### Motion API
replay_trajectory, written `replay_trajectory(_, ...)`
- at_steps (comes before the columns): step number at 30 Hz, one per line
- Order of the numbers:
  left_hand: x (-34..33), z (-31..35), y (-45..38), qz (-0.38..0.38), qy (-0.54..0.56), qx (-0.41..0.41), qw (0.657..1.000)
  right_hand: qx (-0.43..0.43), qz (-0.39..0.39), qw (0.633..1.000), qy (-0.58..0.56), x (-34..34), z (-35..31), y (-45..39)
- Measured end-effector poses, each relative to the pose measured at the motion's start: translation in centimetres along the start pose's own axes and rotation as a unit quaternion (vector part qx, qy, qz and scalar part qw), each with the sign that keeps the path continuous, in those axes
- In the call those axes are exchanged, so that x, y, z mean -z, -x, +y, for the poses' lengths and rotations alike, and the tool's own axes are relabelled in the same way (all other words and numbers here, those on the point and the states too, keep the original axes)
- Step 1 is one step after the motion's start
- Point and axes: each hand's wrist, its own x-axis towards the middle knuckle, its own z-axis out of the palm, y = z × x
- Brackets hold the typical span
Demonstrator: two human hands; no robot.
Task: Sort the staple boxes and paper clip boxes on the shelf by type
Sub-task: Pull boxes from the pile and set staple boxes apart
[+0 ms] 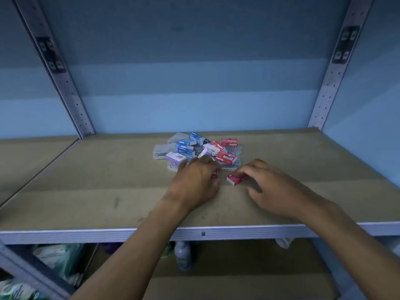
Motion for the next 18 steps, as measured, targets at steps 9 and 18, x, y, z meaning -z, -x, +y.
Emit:
replay_trajectory(9, -0.6, -1.1, -1.7, -0.014, 0.023, -0.017, 0.999, -0.003, -0.004, 1.0, 0.012, -1.6, 0.5, -2.1)
replay_trajectory(18, -0.4, -1.1, -2.4, -0.024, 0.114, -0.001, 0.993, -0.047, 0.01, 0.998, 0.041, -1.3, 0.5, -2.7)
